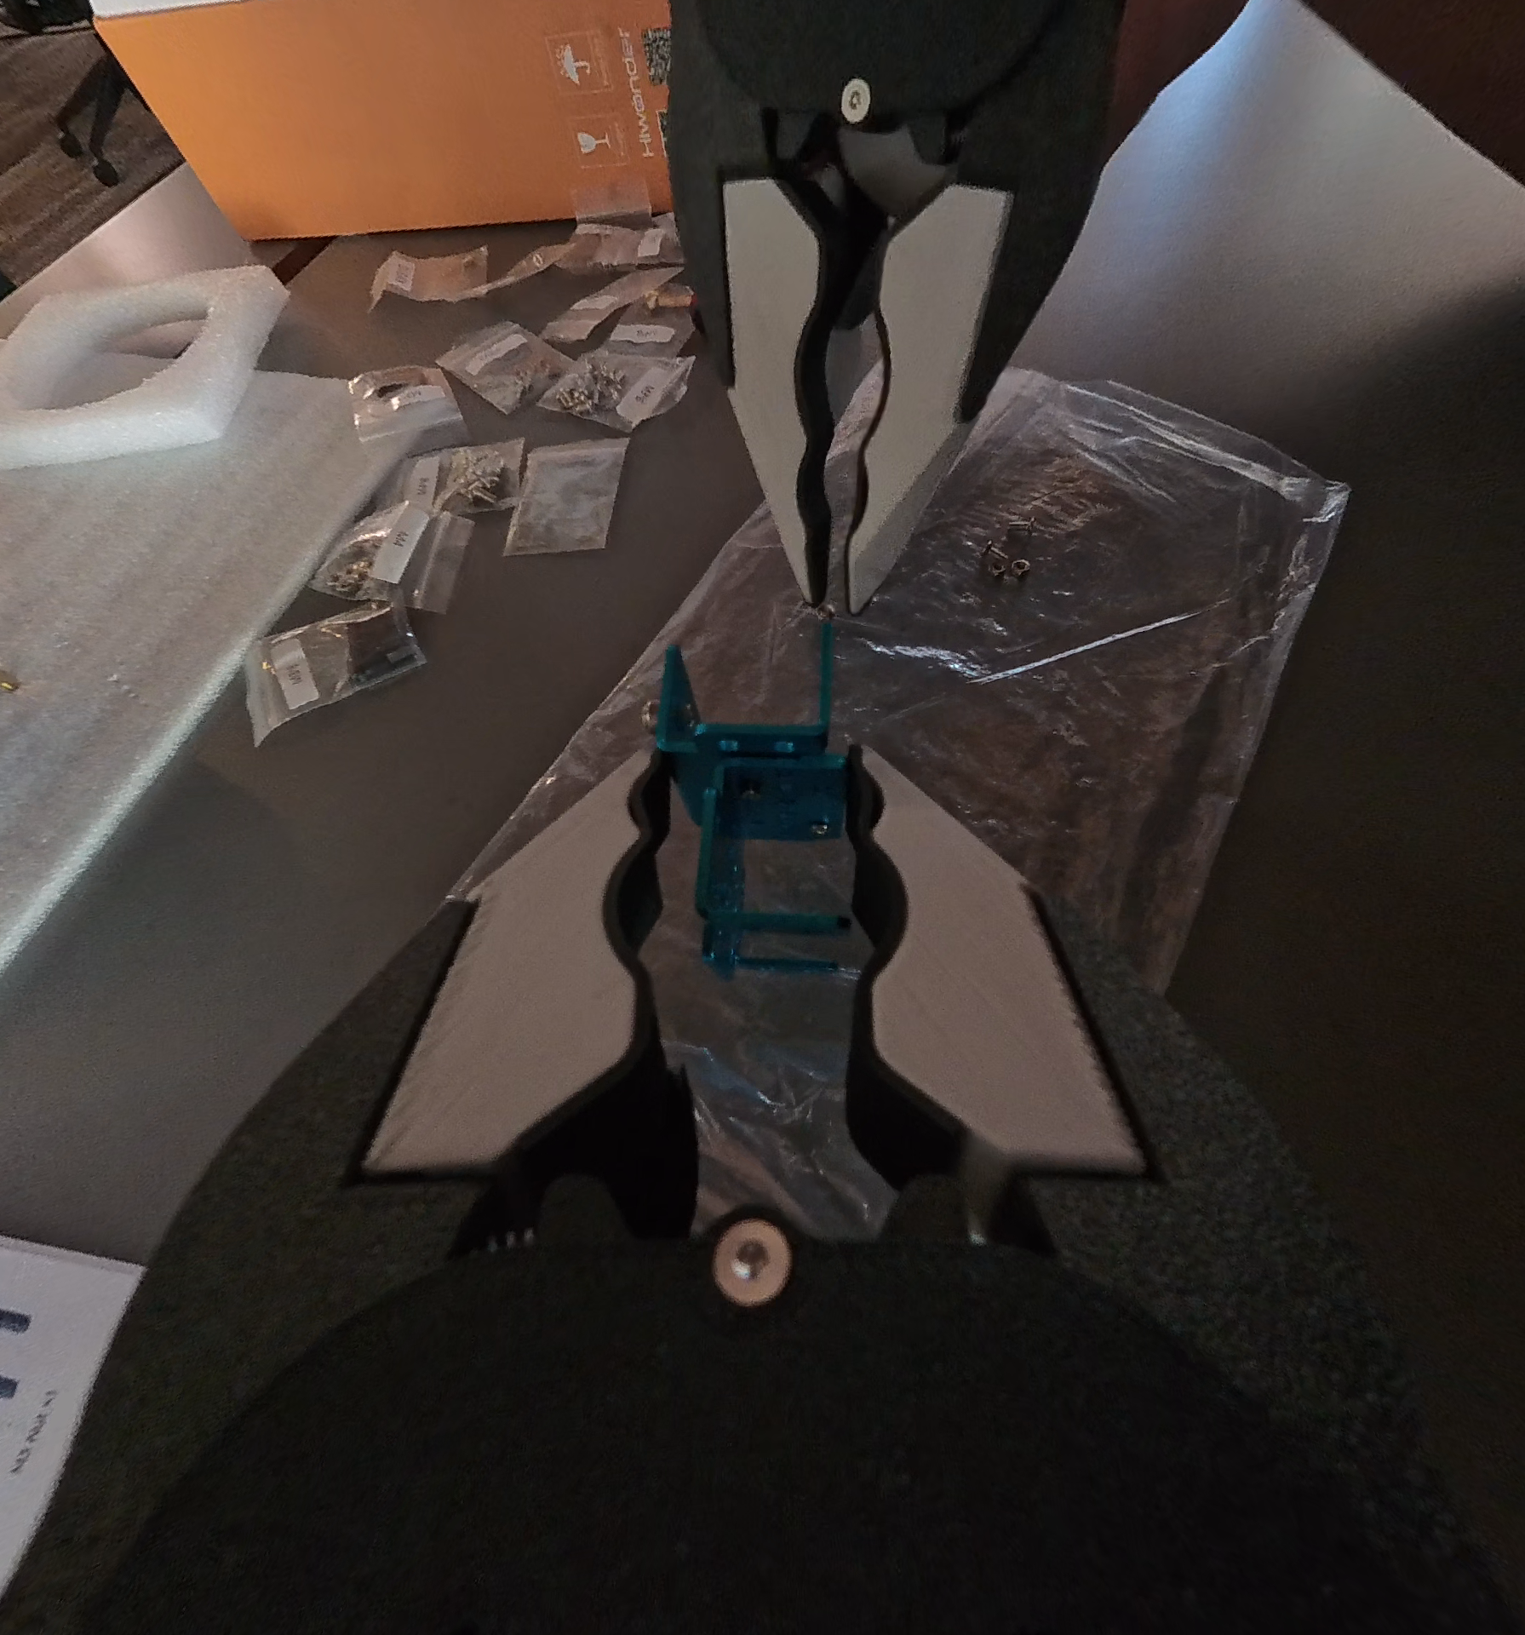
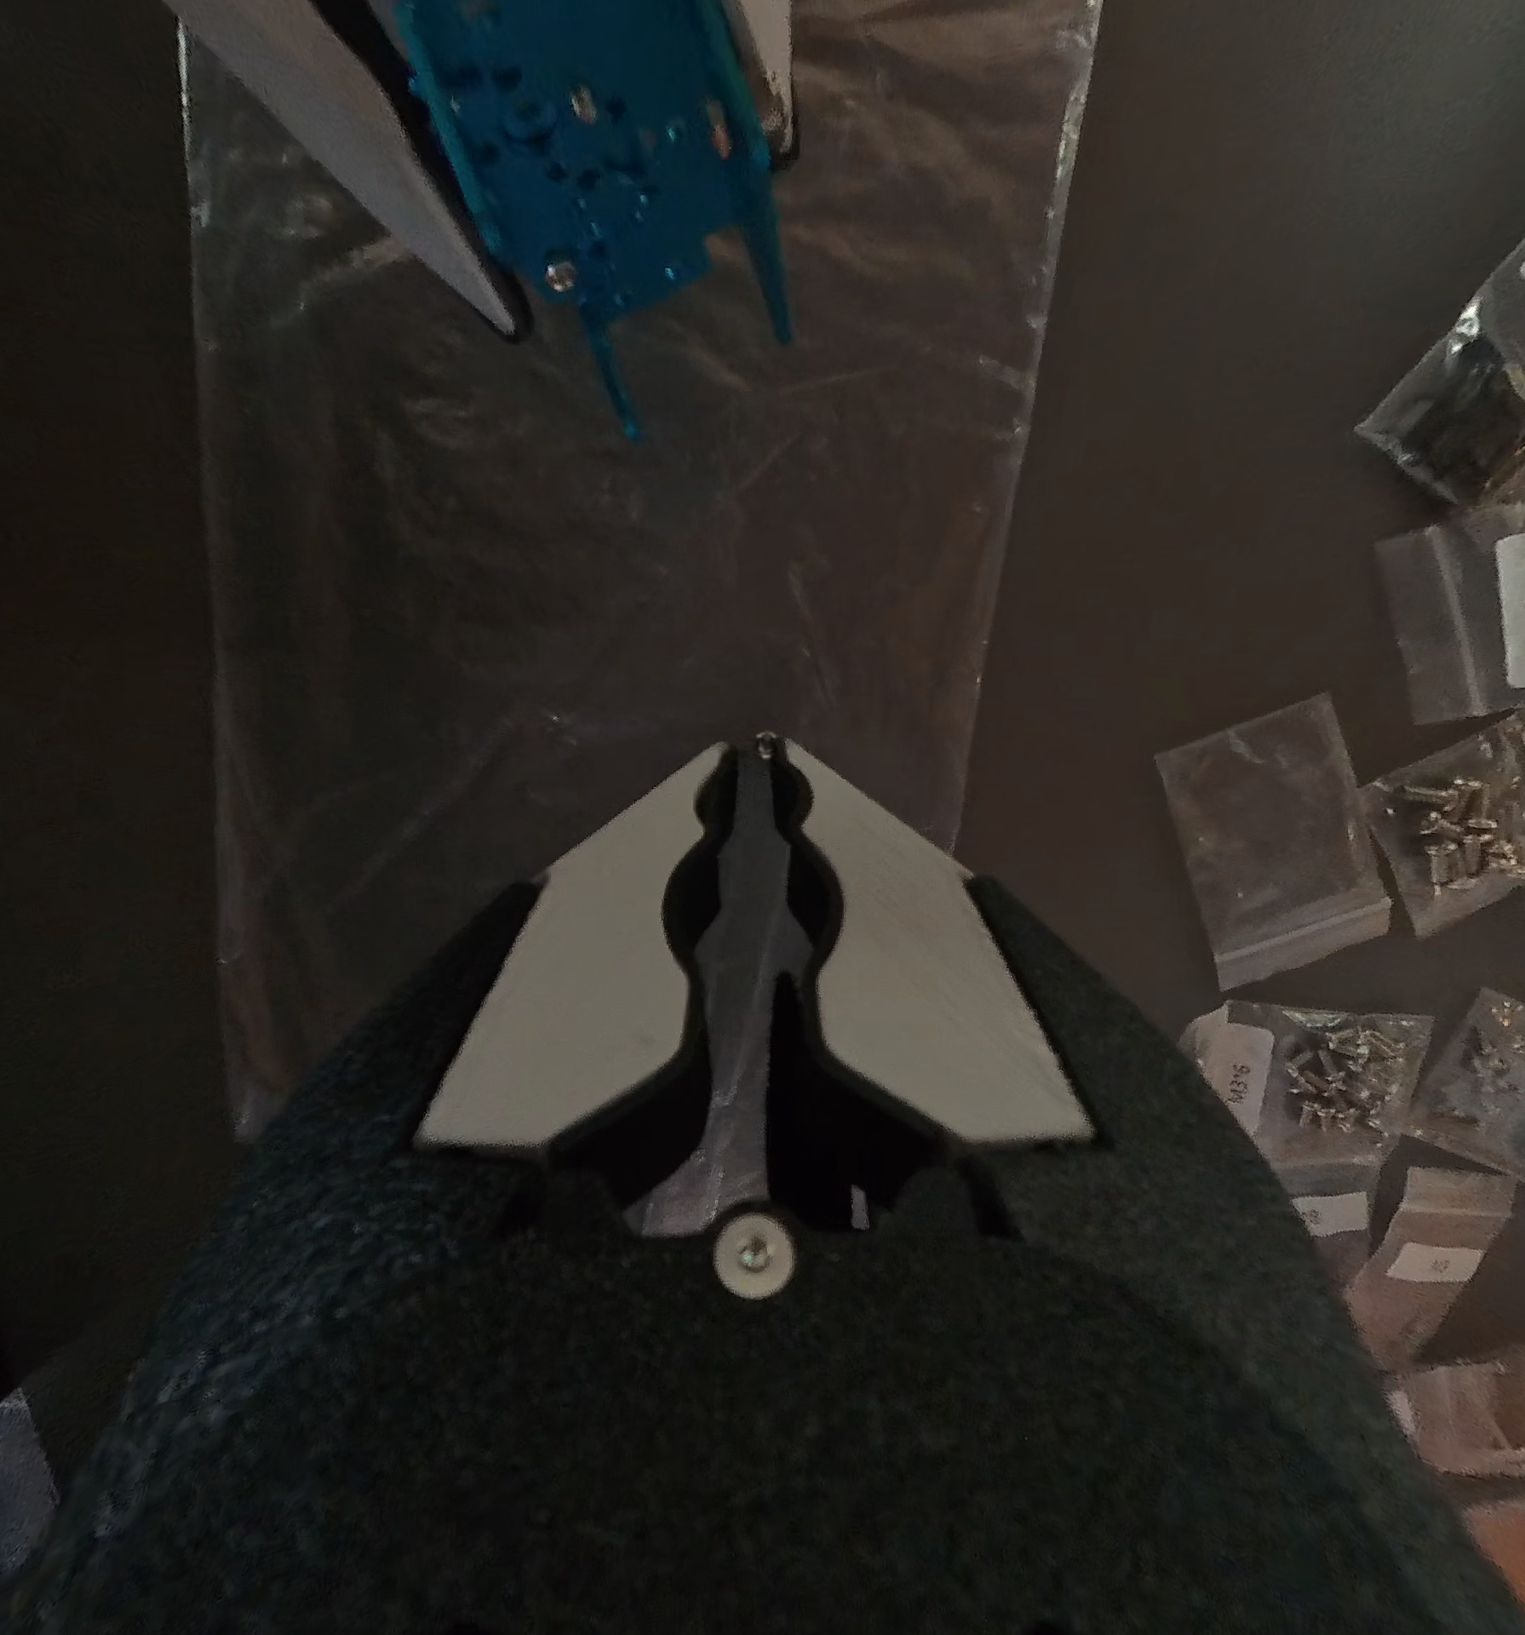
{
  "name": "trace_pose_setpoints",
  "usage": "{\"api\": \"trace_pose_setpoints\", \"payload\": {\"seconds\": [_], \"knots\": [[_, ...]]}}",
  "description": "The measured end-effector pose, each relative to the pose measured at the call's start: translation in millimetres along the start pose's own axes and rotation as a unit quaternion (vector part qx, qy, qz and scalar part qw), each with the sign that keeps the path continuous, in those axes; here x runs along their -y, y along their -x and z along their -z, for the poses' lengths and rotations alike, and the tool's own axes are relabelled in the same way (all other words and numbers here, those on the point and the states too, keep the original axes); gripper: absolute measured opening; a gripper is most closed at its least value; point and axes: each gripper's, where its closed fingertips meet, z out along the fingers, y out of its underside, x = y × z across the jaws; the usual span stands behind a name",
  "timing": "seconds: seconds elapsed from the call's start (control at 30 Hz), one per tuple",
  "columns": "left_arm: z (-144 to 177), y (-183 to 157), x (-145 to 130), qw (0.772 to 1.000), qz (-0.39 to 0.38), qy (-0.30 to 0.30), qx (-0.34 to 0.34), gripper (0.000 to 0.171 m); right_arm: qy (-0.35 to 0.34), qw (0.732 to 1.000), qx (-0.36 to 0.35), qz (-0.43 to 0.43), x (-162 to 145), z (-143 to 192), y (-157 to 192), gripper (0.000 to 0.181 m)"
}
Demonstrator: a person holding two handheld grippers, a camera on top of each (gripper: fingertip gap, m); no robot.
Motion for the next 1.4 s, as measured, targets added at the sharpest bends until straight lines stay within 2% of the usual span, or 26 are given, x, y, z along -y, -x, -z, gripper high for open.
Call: {"api": "trace_pose_setpoints", "payload": {"seconds": [0.07,0.27,0.7,1.0,1.4], "knots": [[0.5,0.1,0.4,1.000,0.001,-0.001,0.000,0.039,0.023,1.000,-0.012,0.003,-4.6,-2.1,-3.3,0.010],[1.0,0.1,0.5,1.000,0.000,-0.001,0.000,0.039,0.035,0.999,-0.022,0.009,-4.7,-0.7,-5.0,0.010],[3.1,0.3,2.8,1.000,-0.007,-0.002,0.005,0.040,0.115,0.992,0.007,0.060,-1.6,-4.4,-3.8,0.008],[2.3,-2.5,1.9,1.000,-0.012,0.000,0.003,0.039,0.112,0.991,-0.005,0.070,-0.5,-5.0,-2.5,0.003],[2.3,-0.6,1.0,1.000,-0.010,0.001,0.005,0.039,0.095,0.993,-0.012,0.063,-1.6,-3.7,-2.1,0.009]]}}
